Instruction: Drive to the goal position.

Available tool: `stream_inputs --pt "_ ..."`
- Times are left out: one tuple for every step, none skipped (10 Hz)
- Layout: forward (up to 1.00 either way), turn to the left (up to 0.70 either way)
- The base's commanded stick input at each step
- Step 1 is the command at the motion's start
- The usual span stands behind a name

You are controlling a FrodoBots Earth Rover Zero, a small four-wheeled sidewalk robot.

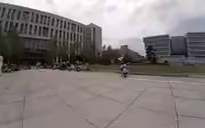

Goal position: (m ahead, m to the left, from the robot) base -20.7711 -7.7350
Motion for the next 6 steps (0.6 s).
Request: stream_inputs --pt "1.00 -0.40" --pt "1.00 -0.40" --pt "1.00 -0.40" --pt "1.00 -0.40" --pt "1.00 -0.40" --pt "1.00 -0.40"
